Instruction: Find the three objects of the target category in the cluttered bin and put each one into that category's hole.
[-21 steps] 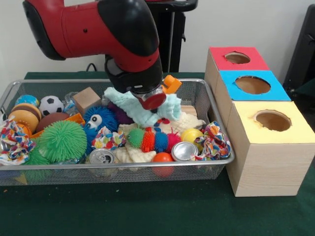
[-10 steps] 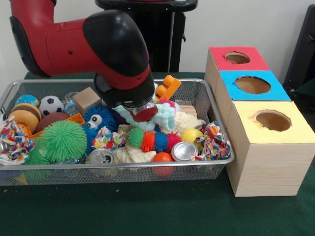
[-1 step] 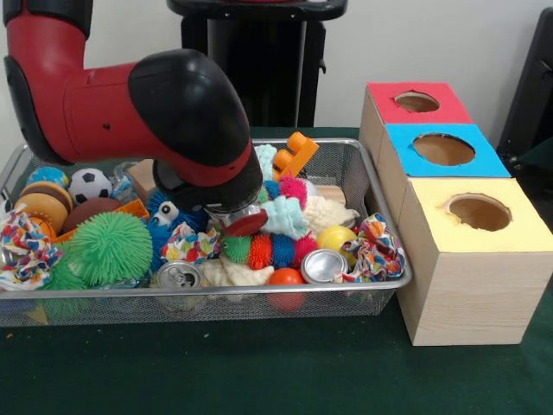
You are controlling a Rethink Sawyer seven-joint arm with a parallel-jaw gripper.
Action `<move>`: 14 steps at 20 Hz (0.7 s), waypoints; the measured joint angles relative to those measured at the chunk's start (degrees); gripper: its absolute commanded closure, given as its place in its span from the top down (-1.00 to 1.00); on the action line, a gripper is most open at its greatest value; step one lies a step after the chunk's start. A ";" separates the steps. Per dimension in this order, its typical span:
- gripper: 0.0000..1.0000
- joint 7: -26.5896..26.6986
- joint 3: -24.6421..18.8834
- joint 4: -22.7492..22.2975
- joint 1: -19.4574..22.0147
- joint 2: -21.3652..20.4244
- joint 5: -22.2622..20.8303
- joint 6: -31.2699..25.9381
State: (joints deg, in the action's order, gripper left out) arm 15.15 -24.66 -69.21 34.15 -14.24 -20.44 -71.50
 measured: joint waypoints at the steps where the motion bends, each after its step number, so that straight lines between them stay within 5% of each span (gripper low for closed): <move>1: 1.00 0.00 0.00 0.70 -0.14 0.39 -0.03 -0.35; 14: 1.00 0.00 0.02 9.67 -4.27 4.37 -0.11 -6.33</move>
State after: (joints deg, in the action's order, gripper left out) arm 15.15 -24.64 -59.54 29.88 -9.87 -20.55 -77.83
